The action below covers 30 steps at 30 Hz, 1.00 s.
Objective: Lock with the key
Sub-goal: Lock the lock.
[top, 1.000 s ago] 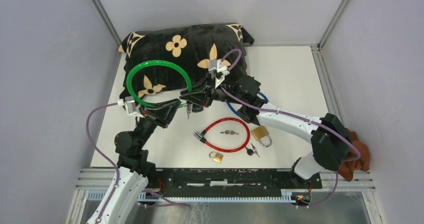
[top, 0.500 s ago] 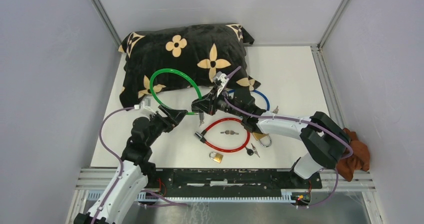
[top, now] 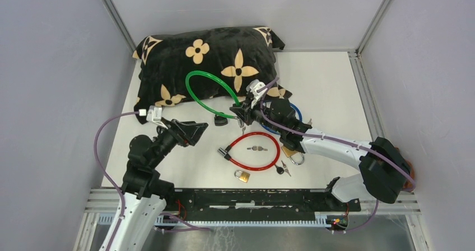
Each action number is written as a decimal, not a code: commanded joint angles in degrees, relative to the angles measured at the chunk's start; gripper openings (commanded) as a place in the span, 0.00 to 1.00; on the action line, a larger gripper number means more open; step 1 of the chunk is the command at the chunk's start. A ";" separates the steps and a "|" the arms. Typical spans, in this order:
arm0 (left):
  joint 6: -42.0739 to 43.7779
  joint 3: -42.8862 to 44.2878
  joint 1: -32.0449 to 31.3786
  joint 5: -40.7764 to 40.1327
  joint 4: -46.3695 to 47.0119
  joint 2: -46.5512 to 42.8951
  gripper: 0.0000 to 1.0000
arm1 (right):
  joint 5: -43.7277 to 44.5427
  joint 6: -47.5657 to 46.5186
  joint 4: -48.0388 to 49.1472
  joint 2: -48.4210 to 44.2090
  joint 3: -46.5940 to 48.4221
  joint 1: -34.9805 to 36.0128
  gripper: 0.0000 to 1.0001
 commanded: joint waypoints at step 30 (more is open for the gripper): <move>-14.17 19.39 -7.00 -0.82 19.16 36.23 0.26 | 7.89 -1.39 2.80 4.63 3.06 9.71 0.00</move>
